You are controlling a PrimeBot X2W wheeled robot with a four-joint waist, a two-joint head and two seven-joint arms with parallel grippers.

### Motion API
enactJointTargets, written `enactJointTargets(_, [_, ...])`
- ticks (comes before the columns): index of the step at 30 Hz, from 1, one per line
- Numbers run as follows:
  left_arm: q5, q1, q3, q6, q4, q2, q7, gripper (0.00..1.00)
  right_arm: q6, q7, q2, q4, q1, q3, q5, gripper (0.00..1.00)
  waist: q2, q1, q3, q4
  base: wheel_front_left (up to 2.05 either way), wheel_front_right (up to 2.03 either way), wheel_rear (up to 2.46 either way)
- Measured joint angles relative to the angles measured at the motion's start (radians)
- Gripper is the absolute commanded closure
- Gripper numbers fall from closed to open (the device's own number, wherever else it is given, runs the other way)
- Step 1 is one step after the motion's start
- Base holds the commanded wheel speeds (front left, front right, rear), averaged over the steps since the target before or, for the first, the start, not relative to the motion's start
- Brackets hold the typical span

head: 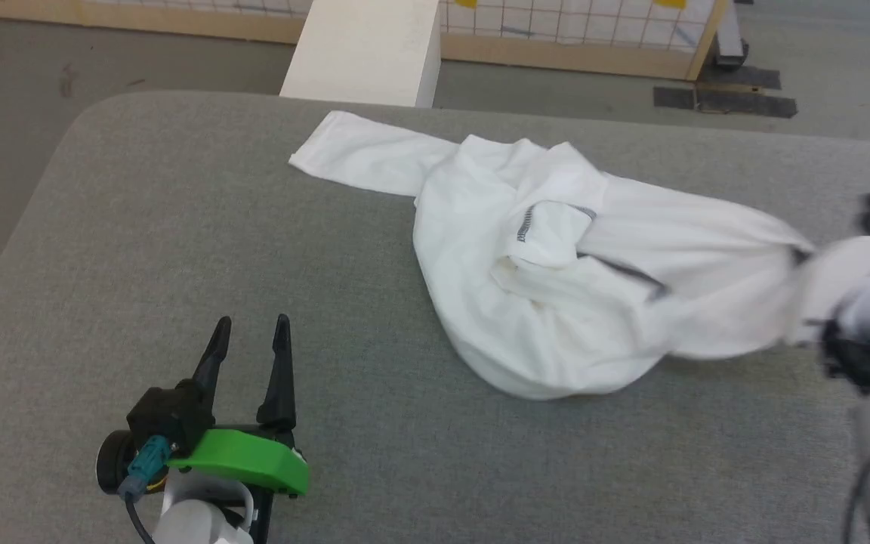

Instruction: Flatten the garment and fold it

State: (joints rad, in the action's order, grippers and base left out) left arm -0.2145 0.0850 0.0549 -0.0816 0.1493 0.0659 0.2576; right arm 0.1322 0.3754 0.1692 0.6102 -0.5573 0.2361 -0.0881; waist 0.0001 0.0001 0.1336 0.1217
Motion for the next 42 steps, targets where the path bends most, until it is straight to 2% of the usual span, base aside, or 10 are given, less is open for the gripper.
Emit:
enactJointTargets(5, [0.003, -0.014, -0.012, -0.006, -0.001, -0.003, 0.0, 0.0, 0.0, -0.004, 0.035, -0.091, 0.122, 0.244, 0.015, 1.0, 0.0, 0.0, -0.026, -0.023, 0.0, 0.0, 0.0])
enactJointTargets(9, [0.002, -0.026, -0.016, -0.01, 0.004, -0.005, 0.0, 0.0, 0.0, 0.032, -0.012, -0.128, 0.263, 0.409, 0.045, 1.0, 0.0, -0.0001, -0.037, -0.042, 0.0, 0.0, 0.0])
enactJointTargets(11, [0.002, -0.028, -0.02, -0.011, 0.005, -0.007, 0.0, 0.0, 0.0, 0.044, -0.053, -0.138, 0.315, 0.422, 0.056, 1.0, 0.0, -0.0001, -0.04, -0.052, 0.0, 0.0, 0.0])
enactJointTargets(12, [0.002, -0.029, -0.022, -0.011, 0.007, -0.007, 0.0, 0.0, 0.0, 0.043, -0.076, -0.147, 0.333, 0.416, 0.056, 0.66, 0.0, 0.0, -0.041, -0.057, 0.0, 0.0, 0.0])
enactJointTargets(13, [0.002, -0.032, -0.023, -0.012, 0.009, -0.007, 0.0, 0.0, 0.0, 0.035, -0.094, -0.159, 0.343, 0.407, 0.054, 0.0, 0.0, 0.0, -0.042, -0.062, 0.0, 0.0, 0.0])
enactJointTargets(18, [0.002, -0.034, -0.021, -0.016, 0.026, -0.009, 0.0, 0.0, 0.0, -0.103, -0.116, -0.259, 0.345, 0.319, 0.007, 0.0, 0.0, 0.0, -0.051, -0.081, 0.0, 0.0, 0.0])
enactJointTargets(24, [-0.015, -0.023, -0.021, -0.022, 0.035, -0.01, 0.0, 0.0, 0.0, -0.273, -0.117, -0.425, 0.367, 0.216, -0.139, 0.0, 0.0, 0.0, -0.07, -0.098, 0.0, 0.0, 0.0])
enactJointTargets(29, [-0.059, 0.036, -0.005, -0.022, 0.078, -0.01, -0.022, 0.0, 0.0, -0.321, -0.119, -0.43, 0.466, 0.148, -0.237, 0.0, 0.0, -0.0001, -0.073, -0.126, 0.0, 0.0, 0.0])
enactJointTargets(36, [-0.138, 0.225, 0.034, -0.018, 0.167, -0.012, -0.207, 0.0, 0.0, -0.363, -0.119, -0.395, 0.508, 0.081, -0.283, 0.0, 0.0, -0.0001, -0.061, -0.188, 0.0, 0.0, 0.0])
enactJointTargets(42, [-0.137, 0.491, 0.102, -0.018, 0.324, -0.002, -0.502, 0.0, 0.0, -0.381, -0.119, -0.39, 0.486, 0.024, -0.304, 0.0, 0.0, 0.0, -0.011, -0.244, 0.0, 0.0, 0.0])
